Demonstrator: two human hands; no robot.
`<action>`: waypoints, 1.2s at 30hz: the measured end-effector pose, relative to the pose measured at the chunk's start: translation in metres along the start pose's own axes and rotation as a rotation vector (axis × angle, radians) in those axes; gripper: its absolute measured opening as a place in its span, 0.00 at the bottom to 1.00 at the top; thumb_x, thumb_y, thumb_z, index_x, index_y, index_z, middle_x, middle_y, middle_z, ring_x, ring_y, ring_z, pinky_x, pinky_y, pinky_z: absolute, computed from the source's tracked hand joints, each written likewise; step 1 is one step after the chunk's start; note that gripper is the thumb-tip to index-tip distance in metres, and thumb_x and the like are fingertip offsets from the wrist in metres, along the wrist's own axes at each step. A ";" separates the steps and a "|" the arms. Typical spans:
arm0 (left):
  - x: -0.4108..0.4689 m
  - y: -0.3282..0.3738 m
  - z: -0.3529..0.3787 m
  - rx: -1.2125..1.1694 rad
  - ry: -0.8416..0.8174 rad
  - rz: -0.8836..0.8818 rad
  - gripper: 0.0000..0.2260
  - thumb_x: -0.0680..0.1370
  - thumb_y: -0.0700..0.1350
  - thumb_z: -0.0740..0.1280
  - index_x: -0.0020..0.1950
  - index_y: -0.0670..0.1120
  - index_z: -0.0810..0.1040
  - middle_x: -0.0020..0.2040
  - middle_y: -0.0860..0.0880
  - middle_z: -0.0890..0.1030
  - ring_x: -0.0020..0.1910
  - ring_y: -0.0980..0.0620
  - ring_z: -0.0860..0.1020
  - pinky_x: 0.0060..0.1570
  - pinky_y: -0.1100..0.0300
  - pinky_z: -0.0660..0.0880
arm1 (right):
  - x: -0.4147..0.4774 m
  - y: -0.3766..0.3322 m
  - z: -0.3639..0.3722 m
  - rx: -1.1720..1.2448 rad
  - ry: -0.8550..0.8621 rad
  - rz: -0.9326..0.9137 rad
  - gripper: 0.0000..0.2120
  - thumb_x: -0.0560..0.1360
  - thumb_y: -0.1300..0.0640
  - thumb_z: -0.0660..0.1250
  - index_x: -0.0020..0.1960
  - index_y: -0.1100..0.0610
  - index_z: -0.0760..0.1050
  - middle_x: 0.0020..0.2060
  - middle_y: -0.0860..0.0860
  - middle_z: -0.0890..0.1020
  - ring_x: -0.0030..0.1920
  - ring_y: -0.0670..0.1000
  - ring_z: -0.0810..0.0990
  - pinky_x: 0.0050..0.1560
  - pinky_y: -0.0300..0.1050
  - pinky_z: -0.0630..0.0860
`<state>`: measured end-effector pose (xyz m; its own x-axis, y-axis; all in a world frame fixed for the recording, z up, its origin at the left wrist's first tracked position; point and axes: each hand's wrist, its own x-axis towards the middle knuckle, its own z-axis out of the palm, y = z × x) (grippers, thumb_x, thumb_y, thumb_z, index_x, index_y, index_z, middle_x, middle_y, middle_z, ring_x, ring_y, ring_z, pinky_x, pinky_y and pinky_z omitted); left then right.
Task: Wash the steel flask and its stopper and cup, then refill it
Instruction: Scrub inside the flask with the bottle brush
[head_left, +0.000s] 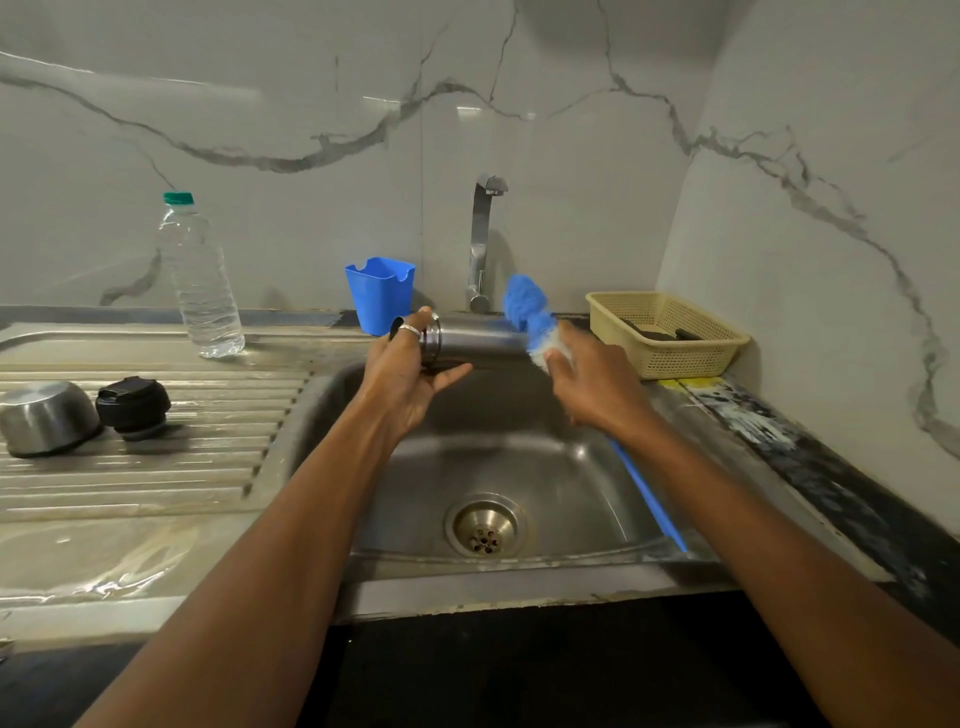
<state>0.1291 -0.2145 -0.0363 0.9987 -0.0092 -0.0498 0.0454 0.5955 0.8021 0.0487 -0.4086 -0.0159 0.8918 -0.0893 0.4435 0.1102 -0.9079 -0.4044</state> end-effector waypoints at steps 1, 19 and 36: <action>-0.001 -0.001 0.001 0.017 -0.011 -0.008 0.16 0.81 0.44 0.68 0.67 0.43 0.73 0.59 0.39 0.79 0.52 0.43 0.83 0.36 0.48 0.83 | -0.002 -0.004 0.003 0.012 -0.004 -0.011 0.21 0.84 0.55 0.59 0.75 0.59 0.68 0.61 0.64 0.81 0.60 0.64 0.79 0.56 0.52 0.73; 0.002 -0.003 -0.002 0.084 0.053 0.065 0.20 0.82 0.55 0.67 0.68 0.43 0.74 0.58 0.40 0.83 0.49 0.42 0.86 0.39 0.46 0.84 | -0.016 -0.031 0.002 0.059 -0.021 -0.193 0.16 0.84 0.54 0.60 0.70 0.56 0.71 0.51 0.60 0.83 0.49 0.59 0.82 0.46 0.48 0.74; 0.002 0.005 -0.010 0.040 0.130 0.071 0.12 0.82 0.60 0.64 0.56 0.52 0.75 0.58 0.44 0.83 0.49 0.42 0.86 0.41 0.42 0.83 | -0.022 -0.030 0.000 -0.394 0.049 -0.364 0.30 0.81 0.54 0.59 0.81 0.41 0.56 0.51 0.56 0.79 0.45 0.58 0.80 0.39 0.49 0.72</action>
<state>0.1308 -0.2034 -0.0384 0.9882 0.1378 -0.0663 -0.0222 0.5582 0.8294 0.0257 -0.3794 -0.0136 0.8043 0.2494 0.5393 0.2272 -0.9678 0.1087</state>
